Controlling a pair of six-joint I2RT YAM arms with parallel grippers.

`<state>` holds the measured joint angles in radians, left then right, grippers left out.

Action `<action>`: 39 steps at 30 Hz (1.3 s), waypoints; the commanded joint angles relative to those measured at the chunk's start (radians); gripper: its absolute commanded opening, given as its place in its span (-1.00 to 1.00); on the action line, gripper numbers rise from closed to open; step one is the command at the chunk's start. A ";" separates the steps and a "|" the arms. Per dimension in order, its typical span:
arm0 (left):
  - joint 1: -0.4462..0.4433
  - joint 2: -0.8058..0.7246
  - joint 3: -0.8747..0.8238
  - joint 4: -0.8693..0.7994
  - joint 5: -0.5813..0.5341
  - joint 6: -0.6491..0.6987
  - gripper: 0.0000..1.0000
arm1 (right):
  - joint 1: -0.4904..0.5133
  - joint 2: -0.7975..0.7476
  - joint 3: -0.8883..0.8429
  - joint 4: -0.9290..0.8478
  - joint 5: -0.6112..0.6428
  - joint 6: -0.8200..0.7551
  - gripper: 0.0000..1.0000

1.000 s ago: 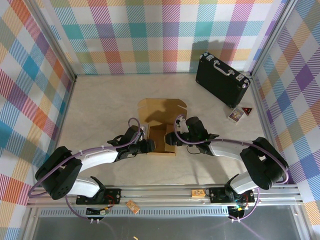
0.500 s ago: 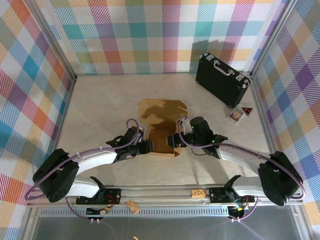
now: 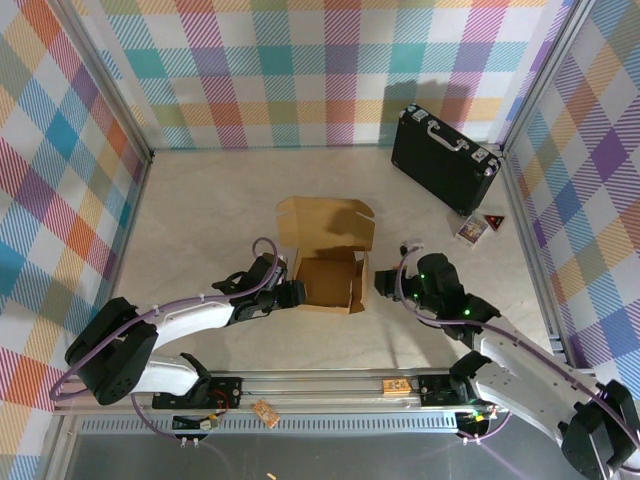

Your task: Fold the paper box

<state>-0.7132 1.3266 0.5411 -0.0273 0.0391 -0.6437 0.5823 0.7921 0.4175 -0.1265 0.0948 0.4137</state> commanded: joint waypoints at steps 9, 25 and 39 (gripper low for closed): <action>-0.012 -0.003 0.000 -0.016 -0.016 -0.011 -0.02 | -0.071 0.262 0.003 0.046 -0.139 0.115 -0.19; -0.012 0.009 0.020 -0.026 -0.005 -0.005 -0.02 | -0.069 0.522 0.063 0.342 -0.413 0.194 -0.26; -0.020 0.036 0.025 -0.013 0.002 -0.007 -0.02 | -0.068 0.620 0.093 0.429 -0.505 0.243 -0.13</action>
<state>-0.7170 1.3548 0.5415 -0.0307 0.0360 -0.6434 0.5133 1.3979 0.4808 0.2592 -0.3691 0.6350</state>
